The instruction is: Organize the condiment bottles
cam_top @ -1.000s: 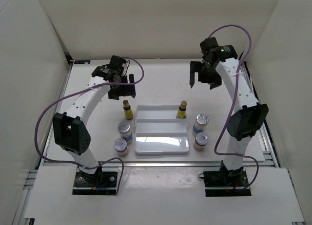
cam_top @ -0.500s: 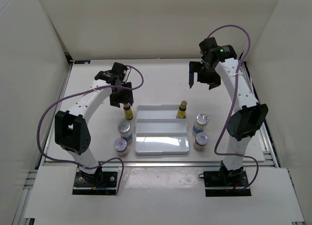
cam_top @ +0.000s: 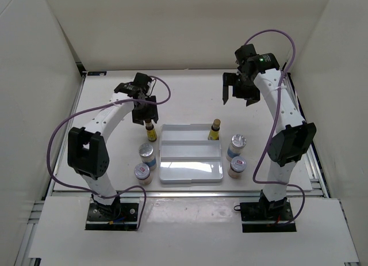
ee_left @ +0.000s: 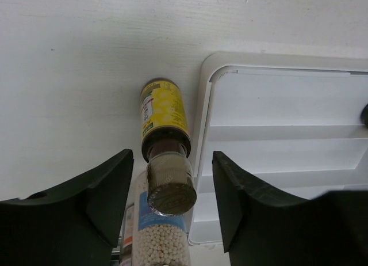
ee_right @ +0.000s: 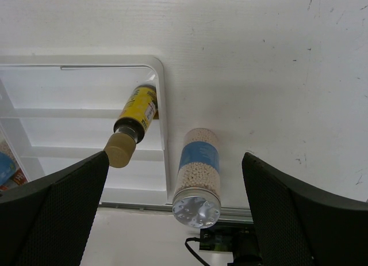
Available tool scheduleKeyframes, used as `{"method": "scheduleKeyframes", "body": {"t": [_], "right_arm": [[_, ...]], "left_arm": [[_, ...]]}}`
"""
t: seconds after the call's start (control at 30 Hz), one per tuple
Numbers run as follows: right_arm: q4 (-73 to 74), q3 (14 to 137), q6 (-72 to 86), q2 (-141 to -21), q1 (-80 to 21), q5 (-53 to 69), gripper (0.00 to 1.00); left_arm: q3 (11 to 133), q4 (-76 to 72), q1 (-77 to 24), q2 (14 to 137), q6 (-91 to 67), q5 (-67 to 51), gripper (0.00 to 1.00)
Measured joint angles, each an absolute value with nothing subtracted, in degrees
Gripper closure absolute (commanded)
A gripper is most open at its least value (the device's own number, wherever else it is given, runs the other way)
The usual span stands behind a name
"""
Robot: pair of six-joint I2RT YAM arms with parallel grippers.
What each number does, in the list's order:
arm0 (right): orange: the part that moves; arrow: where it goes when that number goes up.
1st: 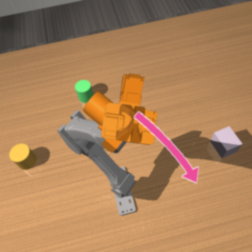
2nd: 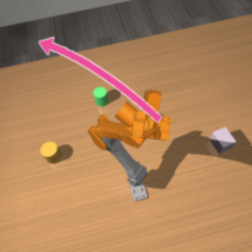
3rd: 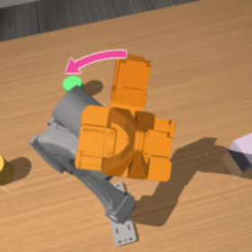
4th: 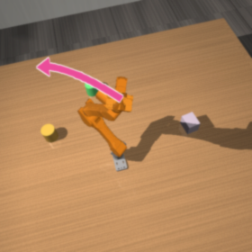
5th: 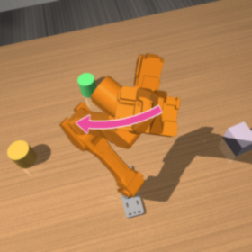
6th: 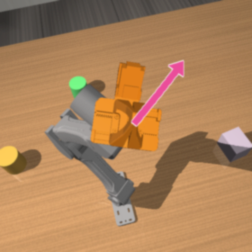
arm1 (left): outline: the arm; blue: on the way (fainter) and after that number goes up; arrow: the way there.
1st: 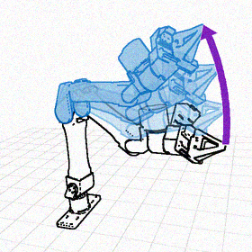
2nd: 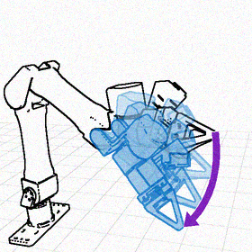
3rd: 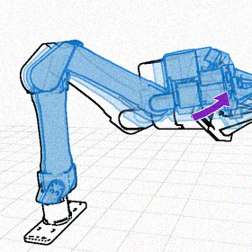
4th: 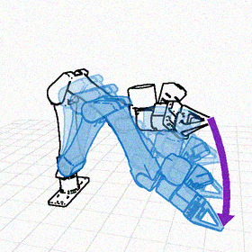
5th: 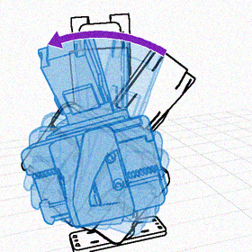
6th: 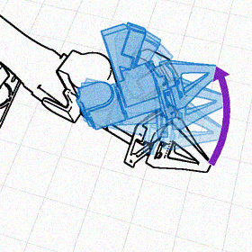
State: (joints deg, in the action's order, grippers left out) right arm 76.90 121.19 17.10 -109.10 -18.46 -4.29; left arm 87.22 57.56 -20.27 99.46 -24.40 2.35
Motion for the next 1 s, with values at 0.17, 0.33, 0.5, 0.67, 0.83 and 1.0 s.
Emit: {"method": "scheduleKeyframes", "body": {"t": [0.17, 0.33, 0.5, 0.67, 0.83, 1.0], "right_arm": [[76.9, 121.0, 17.1, -109.1, -18.5, -4.3, 0.00], [76.9, 120.9, 17.1, -109.1, -18.5, -4.3, 0.00], [76.8, 119.6, 17.1, -109.0, -18.5, -4.3, 0.00], [76.8, 119.0, 17.1, -108.9, -18.5, -4.3, 0.00], [76.8, 118.2, 17.1, -108.3, -18.5, -4.3, 0.00], [76.7, 117.4, 17.1, -108.1, -18.5, -4.3, 0.00]], "left_arm": [[87.1, 57.5, -20.3, 99.6, -24.4, 2.3, 0.57], [87.2, 57.4, -20.2, 99.3, -24.1, 4.4, 0.89], [95.4, 62.6, -20.6, 100.4, -23.9, 11.2, 0.89], [114.6, 63.8, -22.8, 102.7, -22.1, 17.8, 0.89], [123.6, 64.7, -28.8, 103.1, -21.9, 16.4, 0.89], [120.3, 67.0, -34.0, 104.3, -24.6, 9.7, 0.89]]}}
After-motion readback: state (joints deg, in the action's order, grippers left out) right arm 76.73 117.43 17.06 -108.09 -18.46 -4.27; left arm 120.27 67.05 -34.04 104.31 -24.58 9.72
